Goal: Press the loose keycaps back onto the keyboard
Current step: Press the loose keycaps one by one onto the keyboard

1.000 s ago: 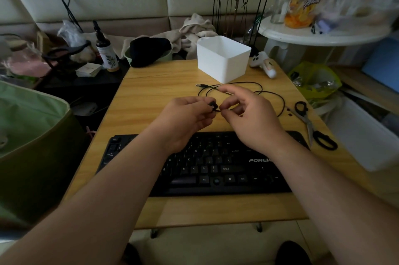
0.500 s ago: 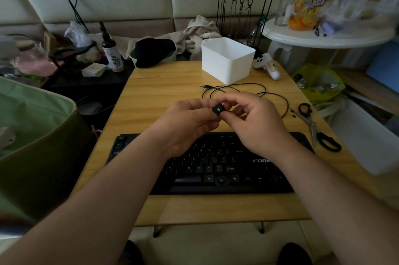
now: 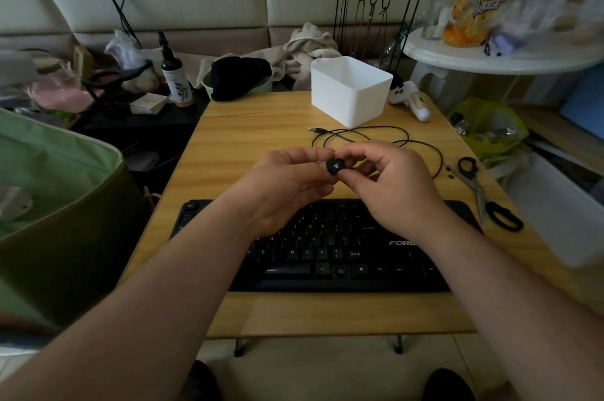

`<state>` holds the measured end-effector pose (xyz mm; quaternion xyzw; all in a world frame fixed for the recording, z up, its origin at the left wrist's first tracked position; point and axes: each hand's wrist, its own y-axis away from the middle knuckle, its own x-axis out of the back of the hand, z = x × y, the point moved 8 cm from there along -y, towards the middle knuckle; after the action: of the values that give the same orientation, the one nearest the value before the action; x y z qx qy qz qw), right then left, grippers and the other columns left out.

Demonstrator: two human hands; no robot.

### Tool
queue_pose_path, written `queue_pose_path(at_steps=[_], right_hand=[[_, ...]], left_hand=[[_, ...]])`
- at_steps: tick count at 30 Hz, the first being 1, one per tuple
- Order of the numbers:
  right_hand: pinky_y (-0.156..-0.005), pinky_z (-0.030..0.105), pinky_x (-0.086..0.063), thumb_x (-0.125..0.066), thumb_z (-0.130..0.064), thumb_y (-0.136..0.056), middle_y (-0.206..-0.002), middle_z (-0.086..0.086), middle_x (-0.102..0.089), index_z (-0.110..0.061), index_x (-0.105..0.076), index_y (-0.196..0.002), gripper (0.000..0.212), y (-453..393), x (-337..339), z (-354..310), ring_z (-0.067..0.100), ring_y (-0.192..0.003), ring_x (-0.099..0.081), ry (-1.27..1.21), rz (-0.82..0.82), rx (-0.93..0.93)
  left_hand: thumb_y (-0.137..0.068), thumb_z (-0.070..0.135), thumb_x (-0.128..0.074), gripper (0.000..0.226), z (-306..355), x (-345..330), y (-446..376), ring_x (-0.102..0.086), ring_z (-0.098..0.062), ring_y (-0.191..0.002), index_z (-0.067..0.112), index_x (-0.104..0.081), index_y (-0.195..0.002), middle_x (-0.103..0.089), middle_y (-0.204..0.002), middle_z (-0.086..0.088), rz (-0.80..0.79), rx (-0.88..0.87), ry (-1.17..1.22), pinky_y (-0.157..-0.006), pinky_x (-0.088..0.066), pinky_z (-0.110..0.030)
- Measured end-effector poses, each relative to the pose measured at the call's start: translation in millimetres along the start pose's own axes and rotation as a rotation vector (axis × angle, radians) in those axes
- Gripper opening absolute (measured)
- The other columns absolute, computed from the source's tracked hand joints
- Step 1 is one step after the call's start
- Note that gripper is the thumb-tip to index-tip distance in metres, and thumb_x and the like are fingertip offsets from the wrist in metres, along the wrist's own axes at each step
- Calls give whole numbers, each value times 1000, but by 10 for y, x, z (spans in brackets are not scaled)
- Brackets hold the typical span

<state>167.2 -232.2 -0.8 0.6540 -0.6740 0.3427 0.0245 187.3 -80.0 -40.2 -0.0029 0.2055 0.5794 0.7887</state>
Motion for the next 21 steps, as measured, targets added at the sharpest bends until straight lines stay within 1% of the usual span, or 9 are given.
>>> queue_pose_path(at_steps=[2,4,9,13,15,17,19,21], right_hand=[[-69,13,-48,-80,-12,-87,-94,-16,-70,-43,-73,-102,35,1,8,-6,9,-78,-63,7,3,0],[-71,15,-51,-80,-12,-87,-94,-16,-70,-44,-73,-102,36,5,18,-19,10,-79,-64,11,3,4],[-71,16,-52,-80,-14,-88,-93,-18,-70,-45,-72,-101,34,19,65,-35,9,-79,-64,41,5,5],[-71,20,-55,-83,-19,-85,-85,-18,-72,-38,-76,-98,24,79,120,-70,8,-77,-66,78,-17,-26],[-67,19,-55,-83,-19,-82,-81,-17,-72,-37,-77,-95,23,134,130,-107,6,-71,-67,123,-55,-27],[-62,18,-54,-83,-20,-81,-77,-15,-72,-37,-78,-94,21,206,119,-155,4,-67,-66,191,-110,-19],[-62,17,-53,-84,-22,-80,-75,-16,-71,-35,-79,-95,21,277,109,-187,1,-68,-66,258,-157,-13],[-62,15,-51,-85,-24,-80,-73,-18,-69,-35,-78,-96,21,354,94,-196,-2,-71,-66,300,-219,-40]], left_hand=[[-93,-5,-65,28,-2,9,1,-72,-23,-94,-1,-68,-121,-74,-107,-17,16,3,6,-90,-60,-34],[-96,-4,-62,25,-5,17,2,-73,-23,-92,-1,-68,-121,-75,-106,-18,24,5,14,-88,-61,-33],[-97,-3,-61,23,-11,10,28,-75,-23,-89,-1,-69,-119,-76,-104,-18,9,16,21,-81,-63,-31],[-97,0,-65,24,0,-4,90,-74,-22,-87,-1,-68,-121,-75,-100,-16,3,8,-38,-79,-63,-30],[-96,2,-68,25,-1,-13,141,-72,-21,-84,-1,-68,-120,-74,-97,-14,18,-8,-154,-80,-62,-31],[-93,4,-73,22,0,-12,187,-70,-18,-82,5,-71,-115,-75,-92,-12,34,-46,-337,-76,-61,-31],[-90,11,-78,21,3,-14,245,-69,-14,-79,14,-74,-110,-78,-87,-3,42,-85,-535,-71,-57,-29],[-89,17,-81,22,5,-24,327,-70,-8,-79,23,-75,-110,-80,-86,5,28,-111,-688,-75,-55,-25]])
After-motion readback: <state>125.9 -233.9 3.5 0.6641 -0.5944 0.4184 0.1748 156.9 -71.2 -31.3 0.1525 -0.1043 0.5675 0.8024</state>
